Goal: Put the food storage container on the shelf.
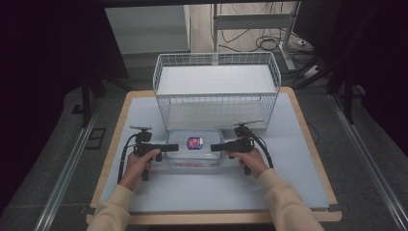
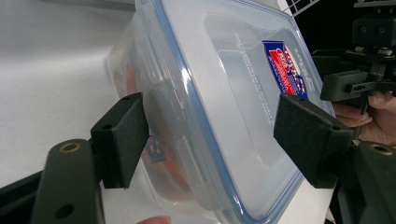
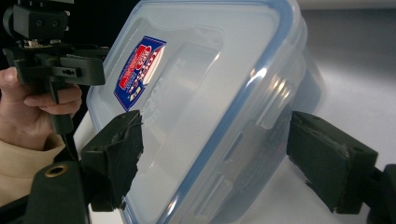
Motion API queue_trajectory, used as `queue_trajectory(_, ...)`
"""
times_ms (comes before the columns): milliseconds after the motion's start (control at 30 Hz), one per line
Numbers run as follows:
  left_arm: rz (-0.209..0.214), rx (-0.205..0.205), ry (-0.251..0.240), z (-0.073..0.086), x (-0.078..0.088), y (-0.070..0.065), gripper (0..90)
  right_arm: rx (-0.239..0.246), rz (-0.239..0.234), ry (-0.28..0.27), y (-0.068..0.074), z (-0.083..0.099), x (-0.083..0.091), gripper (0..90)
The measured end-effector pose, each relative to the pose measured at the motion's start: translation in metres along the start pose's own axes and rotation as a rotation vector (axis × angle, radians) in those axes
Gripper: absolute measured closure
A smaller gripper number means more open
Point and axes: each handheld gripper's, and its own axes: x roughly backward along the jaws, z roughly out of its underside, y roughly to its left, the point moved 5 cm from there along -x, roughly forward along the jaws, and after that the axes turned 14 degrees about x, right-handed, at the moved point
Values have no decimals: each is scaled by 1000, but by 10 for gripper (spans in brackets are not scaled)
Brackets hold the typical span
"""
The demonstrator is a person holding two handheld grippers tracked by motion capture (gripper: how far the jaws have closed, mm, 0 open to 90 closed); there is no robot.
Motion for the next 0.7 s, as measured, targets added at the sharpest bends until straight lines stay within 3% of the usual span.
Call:
queue_trajectory(33, 0, 0, -1, 0, 0, 0, 274, -21, -10, 4, -1, 0, 0, 199)
queue_trajectory(233, 4, -3, -16, 3, 2, 0, 275, -42, -24, -1, -1, 0, 8, 341)
queue_trajectory(367, -1, -35, -46, 8, 7, -4, 315, -51, -28, -13, 3, 2, 16, 426)
queue_trajectory(700, -12, -107, -106, 23, 18, -12, 369, -2, -29, -43, 15, 8, 26, 504)
